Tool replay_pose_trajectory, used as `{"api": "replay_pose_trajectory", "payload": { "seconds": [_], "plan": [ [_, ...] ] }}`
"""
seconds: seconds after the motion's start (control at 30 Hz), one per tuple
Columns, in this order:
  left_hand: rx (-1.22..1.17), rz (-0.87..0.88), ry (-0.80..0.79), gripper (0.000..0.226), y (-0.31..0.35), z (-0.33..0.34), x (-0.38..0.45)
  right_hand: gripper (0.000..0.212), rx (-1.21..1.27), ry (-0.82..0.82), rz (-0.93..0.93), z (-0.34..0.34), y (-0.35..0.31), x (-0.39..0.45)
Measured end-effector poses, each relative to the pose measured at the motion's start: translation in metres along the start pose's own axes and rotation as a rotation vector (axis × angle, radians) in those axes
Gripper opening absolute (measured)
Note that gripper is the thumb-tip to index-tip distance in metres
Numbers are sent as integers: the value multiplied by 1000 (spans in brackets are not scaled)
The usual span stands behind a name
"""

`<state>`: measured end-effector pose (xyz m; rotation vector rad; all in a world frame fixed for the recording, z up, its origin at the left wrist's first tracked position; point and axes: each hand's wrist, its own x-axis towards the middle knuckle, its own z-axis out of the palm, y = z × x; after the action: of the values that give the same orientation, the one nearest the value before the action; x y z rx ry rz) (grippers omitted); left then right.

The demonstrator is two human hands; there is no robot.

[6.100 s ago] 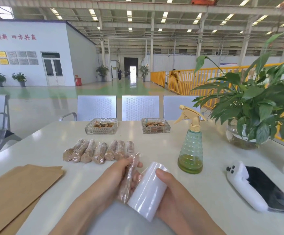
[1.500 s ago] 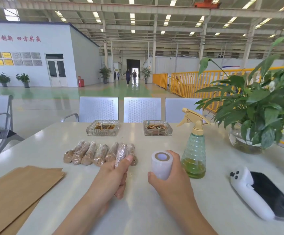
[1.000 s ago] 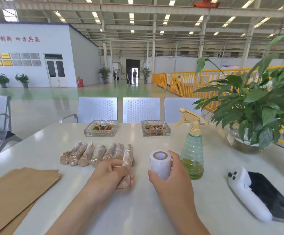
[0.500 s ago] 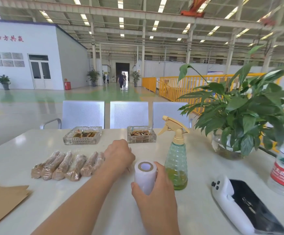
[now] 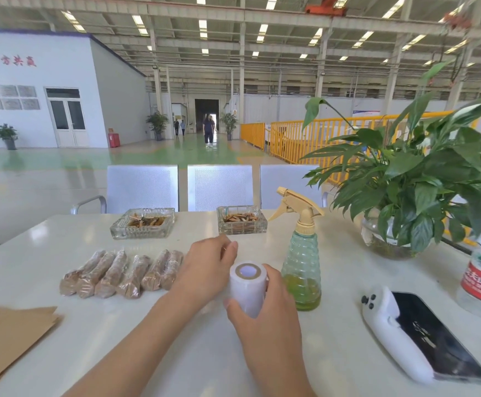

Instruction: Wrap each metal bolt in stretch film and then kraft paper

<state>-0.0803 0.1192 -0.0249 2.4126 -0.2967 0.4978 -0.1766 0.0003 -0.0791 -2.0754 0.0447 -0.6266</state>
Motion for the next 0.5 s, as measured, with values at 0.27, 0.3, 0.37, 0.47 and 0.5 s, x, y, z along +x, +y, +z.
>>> {"api": "replay_pose_trajectory", "payload": {
  "seconds": [0.27,0.3,0.37,0.47,0.5],
  "plan": [
    [-522,-3,-331,41,2,-24,-75,54,92,-75,-6,-1,-10,-1],
    [-542,-37,-270,39,1,-25,-77,59,143,-121,-4,-1,-10,-2],
    [-559,-77,-192,39,-2,-26,-85,65,207,-193,-19,-1,-8,-4],
    [-585,-129,-102,41,-11,-25,-94,62,288,-319,-13,0,-5,-5],
    [-589,-144,-86,41,-12,-24,-97,58,274,-349,-29,0,-6,-5]
  ]
}}
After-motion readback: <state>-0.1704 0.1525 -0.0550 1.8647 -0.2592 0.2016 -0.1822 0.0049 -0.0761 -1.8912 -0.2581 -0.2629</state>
